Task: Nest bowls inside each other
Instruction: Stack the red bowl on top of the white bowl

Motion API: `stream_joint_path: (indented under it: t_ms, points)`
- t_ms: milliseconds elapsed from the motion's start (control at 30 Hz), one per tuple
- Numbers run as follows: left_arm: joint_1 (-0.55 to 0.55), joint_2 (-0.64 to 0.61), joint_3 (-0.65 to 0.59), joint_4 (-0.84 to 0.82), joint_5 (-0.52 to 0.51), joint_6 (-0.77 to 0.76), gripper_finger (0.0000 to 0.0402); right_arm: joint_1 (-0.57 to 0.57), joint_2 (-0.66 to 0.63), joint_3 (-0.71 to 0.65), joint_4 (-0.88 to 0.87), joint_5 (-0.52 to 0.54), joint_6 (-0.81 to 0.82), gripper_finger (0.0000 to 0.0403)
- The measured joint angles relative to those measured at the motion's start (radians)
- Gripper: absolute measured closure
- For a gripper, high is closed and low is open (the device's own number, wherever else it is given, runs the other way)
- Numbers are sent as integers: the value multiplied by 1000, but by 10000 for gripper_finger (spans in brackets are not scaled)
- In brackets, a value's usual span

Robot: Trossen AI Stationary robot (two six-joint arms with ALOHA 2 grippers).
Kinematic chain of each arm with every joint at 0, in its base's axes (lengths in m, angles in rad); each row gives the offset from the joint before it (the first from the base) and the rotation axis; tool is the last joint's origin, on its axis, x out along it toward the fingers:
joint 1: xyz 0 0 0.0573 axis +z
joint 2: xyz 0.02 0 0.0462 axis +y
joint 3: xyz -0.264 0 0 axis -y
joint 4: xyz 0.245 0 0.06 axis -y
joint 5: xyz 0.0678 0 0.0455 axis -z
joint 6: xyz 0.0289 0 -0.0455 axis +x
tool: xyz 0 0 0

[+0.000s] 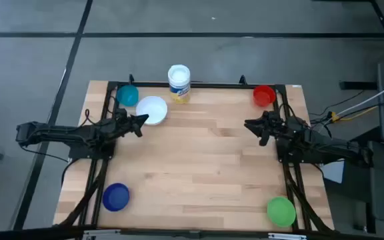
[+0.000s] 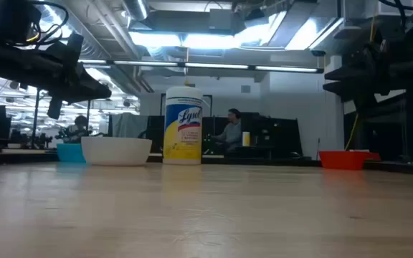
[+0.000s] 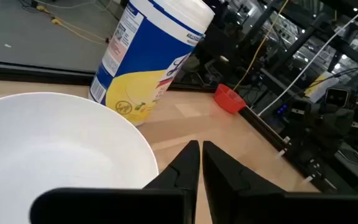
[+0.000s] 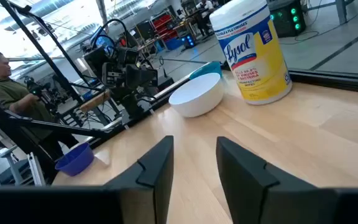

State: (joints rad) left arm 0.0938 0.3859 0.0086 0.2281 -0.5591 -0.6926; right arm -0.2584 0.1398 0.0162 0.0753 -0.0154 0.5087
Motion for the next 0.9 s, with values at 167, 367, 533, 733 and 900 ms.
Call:
stream_joint_path:
  t_ms: [167, 367, 533, 733, 900]
  points:
    - [0, 0, 0, 0, 1, 3, 386, 0, 0, 0, 0, 0, 6, 277]
    - [1, 0, 7, 56, 78, 70, 389, 0, 0, 0, 58, -6, 54, 285]
    - [0, 0, 87, 298, 301, 250, 399, 0, 0, 21, 300, -42, 52, 285]
    - [-1, 8, 401, 174, 368, 547, 395, 0, 7, 293, 132, -33, -100, 277]
    - [-1, 119, 794, -357, 258, 738, 394, 0, 161, 773, -667, 99, -213, 287]
